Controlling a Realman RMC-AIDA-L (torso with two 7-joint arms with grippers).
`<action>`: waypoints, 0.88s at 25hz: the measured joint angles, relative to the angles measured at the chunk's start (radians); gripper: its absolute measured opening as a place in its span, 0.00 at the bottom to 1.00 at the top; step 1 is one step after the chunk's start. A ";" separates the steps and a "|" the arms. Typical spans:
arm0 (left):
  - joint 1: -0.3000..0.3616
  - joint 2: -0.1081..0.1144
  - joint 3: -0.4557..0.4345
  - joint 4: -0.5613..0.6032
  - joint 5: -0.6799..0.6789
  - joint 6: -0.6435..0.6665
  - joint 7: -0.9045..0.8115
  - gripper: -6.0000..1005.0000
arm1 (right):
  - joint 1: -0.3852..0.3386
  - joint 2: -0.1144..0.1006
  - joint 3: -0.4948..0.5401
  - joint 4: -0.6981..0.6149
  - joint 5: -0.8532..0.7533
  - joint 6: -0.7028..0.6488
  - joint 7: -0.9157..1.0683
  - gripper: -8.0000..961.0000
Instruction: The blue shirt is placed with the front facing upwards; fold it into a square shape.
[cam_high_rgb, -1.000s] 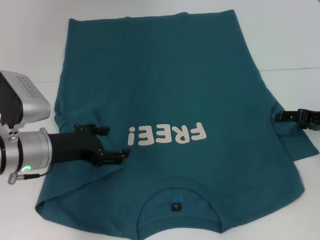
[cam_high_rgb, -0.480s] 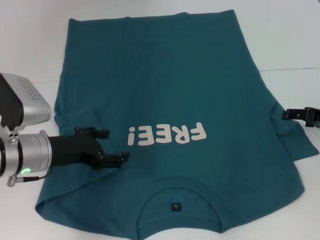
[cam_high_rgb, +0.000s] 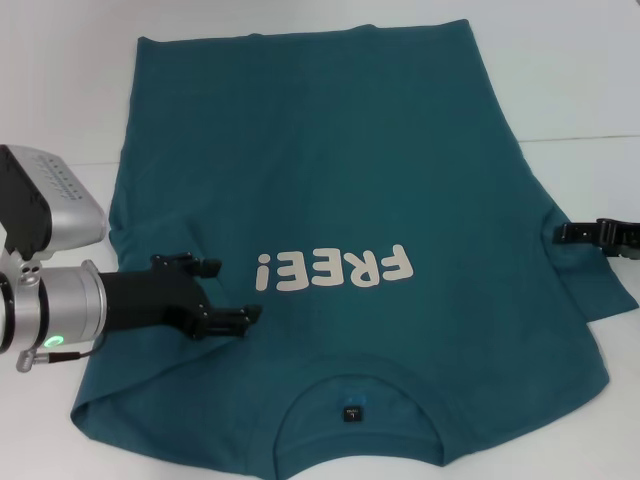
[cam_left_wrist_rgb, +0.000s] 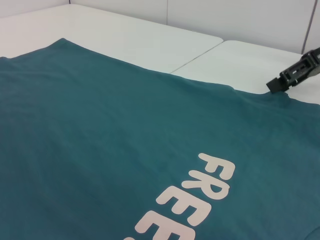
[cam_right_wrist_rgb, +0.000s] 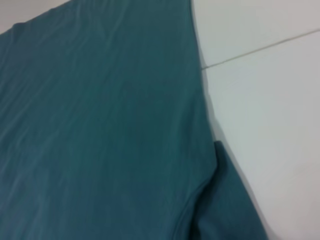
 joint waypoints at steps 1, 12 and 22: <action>-0.001 0.000 0.000 0.000 0.000 0.000 0.000 0.88 | 0.002 -0.002 0.000 0.009 0.000 0.007 -0.001 0.87; 0.005 0.000 -0.004 0.008 0.000 0.006 0.003 0.88 | 0.019 -0.004 -0.022 0.027 0.000 0.002 0.003 0.86; 0.009 0.001 -0.002 0.007 0.000 0.006 0.005 0.88 | 0.025 -0.005 -0.036 0.028 0.004 -0.017 -0.008 0.35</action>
